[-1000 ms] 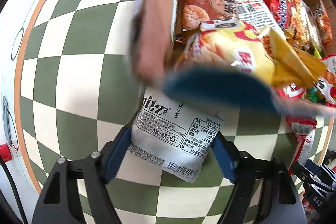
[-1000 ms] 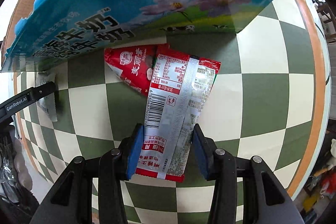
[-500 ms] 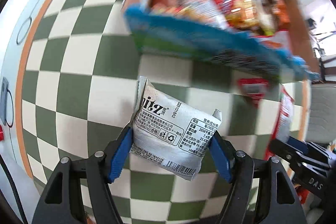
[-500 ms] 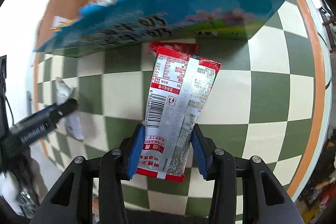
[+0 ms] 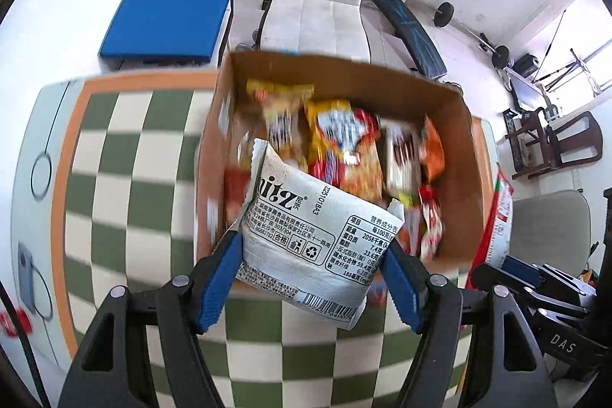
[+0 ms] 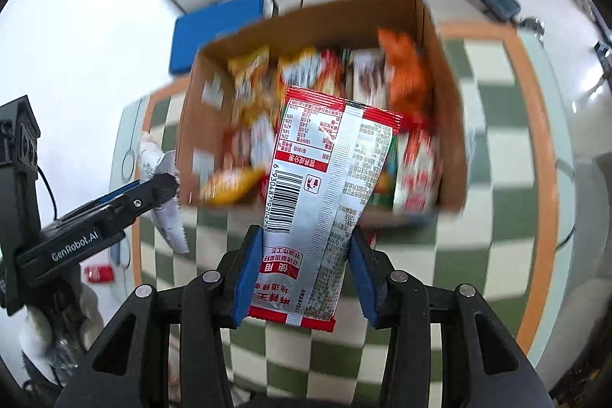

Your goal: Organize snacks

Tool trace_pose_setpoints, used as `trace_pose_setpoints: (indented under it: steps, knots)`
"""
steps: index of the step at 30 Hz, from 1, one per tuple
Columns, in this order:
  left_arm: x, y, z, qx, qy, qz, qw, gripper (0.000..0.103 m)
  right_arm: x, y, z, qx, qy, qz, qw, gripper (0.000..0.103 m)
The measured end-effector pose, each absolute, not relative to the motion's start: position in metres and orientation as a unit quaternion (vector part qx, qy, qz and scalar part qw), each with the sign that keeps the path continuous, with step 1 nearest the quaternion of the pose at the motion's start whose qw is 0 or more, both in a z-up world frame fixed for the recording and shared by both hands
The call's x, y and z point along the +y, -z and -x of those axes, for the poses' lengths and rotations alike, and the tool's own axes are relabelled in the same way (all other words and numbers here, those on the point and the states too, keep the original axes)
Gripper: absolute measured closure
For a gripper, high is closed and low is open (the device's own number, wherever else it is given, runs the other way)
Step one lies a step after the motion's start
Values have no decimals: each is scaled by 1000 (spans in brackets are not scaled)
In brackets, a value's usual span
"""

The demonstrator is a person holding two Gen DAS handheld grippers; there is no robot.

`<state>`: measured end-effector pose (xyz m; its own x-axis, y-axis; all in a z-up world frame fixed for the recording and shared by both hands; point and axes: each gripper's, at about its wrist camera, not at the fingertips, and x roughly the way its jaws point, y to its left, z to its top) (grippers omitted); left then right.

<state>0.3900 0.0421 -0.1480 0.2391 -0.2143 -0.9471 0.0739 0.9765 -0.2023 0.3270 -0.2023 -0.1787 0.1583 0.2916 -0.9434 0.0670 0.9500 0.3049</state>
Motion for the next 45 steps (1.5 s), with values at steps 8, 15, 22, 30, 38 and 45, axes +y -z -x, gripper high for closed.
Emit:
trace_pose_setpoints:
  steps: [8, 15, 22, 30, 38, 45]
  knots:
    - [40, 193, -464, 661, 82, 45, 745, 33, -199, 196, -409, 652, -55, -129, 745, 56]
    - [38, 226, -489, 697, 65, 27, 714, 32, -197, 239, -449, 684, -42, -138, 715, 54]
    - [43, 232, -489, 704, 59, 45, 707, 10, -197, 253, -458, 695, -25, -131, 706, 12]
    - [41, 215, -466, 686, 73, 53, 722, 10, -205, 249, -444, 686, -22, -135, 714, 12]
    - [35, 188, -400, 627, 70, 38, 775, 10, -206, 230, -391, 660, -39, -138, 738, 12]
    - [34, 203, -355, 625, 67, 36, 777, 10, -206, 226, -317, 635, -39, -142, 758, 12]
